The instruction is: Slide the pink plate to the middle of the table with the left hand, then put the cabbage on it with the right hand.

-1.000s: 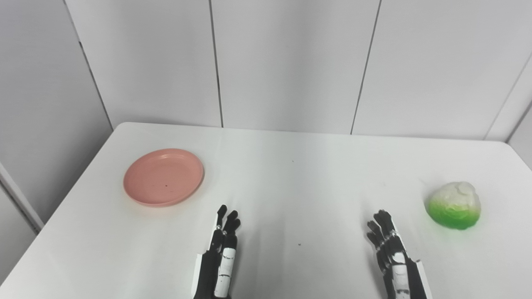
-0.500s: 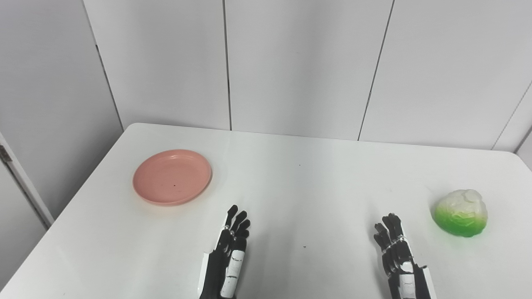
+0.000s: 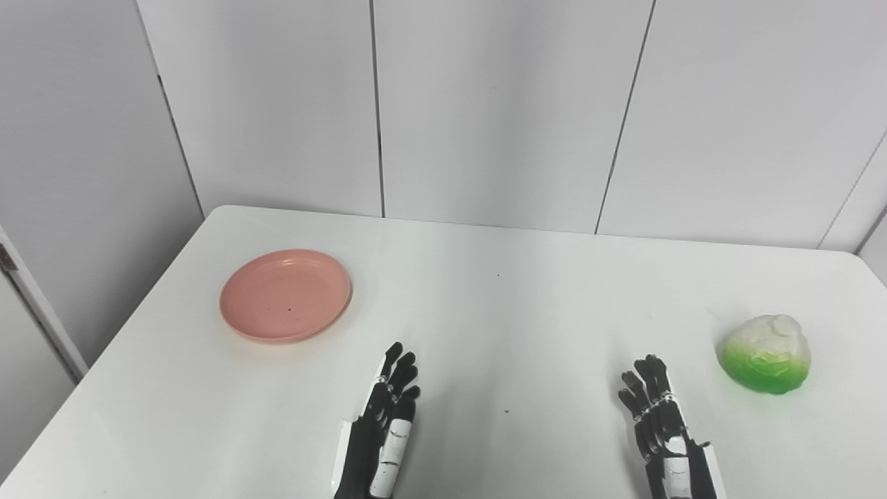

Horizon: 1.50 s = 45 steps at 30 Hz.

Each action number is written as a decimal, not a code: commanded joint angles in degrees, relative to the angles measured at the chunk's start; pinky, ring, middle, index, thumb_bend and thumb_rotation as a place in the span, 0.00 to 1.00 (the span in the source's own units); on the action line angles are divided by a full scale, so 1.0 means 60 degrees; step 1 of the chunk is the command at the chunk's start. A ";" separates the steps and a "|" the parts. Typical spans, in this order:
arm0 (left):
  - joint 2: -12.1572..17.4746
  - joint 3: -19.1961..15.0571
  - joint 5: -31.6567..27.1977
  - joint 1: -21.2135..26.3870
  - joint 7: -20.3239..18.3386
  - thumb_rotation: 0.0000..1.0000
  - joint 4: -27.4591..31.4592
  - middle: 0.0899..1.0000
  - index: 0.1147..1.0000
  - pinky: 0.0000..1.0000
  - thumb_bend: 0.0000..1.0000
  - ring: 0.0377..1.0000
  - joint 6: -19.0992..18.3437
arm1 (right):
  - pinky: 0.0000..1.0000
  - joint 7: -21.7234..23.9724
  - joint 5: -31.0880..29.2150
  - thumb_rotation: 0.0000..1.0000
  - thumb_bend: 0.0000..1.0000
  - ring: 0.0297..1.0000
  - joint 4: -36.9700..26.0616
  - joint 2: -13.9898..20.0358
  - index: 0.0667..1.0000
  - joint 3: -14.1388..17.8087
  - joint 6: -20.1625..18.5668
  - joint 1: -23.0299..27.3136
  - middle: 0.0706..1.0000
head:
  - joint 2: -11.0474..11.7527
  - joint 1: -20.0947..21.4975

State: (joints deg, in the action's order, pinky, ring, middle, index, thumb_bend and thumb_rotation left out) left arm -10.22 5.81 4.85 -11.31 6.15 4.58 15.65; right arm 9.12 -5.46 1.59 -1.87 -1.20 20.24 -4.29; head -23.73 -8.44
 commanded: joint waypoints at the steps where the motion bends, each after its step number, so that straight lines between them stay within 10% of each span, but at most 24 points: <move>1: 0.0126 -0.0078 -0.0184 -0.0036 -0.0102 0.90 0.0629 0.88 0.86 0.86 0.81 0.88 -0.0078 | 0.92 -0.0206 0.0076 1.00 0.84 0.94 0.0954 0.0370 0.95 0.0228 -0.0557 -0.0115 0.95 | -0.0020 0.0016; 16: 0.0551 -0.0997 -0.0433 0.1909 -0.0037 0.91 0.1637 0.80 0.77 0.81 0.86 0.81 -0.0922 | 0.93 -0.0142 -0.0017 1.00 0.83 0.94 0.1287 0.0332 0.96 0.0204 -0.0459 0.0016 0.95 | 0.0304 -0.0025; 24: 0.1814 -0.2006 -0.0703 0.4078 -0.0052 0.98 0.1745 0.81 0.80 0.83 0.90 0.81 -0.2051 | 0.93 -0.0097 -0.0091 1.00 0.82 0.94 0.1379 0.0376 0.98 0.0203 -0.0355 0.0007 0.95 | 0.0381 -0.0271; 45: 0.5191 -0.4058 -0.2351 0.7340 -0.0671 0.96 -0.2732 0.77 0.72 0.79 0.98 0.79 -0.1099 | 0.96 -0.0078 -0.0217 1.00 0.84 0.97 0.1047 0.0469 1.00 0.0241 -0.0693 -0.0051 0.97 | 0.0167 -0.0646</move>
State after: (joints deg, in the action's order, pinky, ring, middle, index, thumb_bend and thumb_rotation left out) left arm 18.52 -18.00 -8.10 29.01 3.18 -10.00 6.82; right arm 9.31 -6.41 2.48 -1.51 -1.06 21.11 -3.79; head -22.68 -12.39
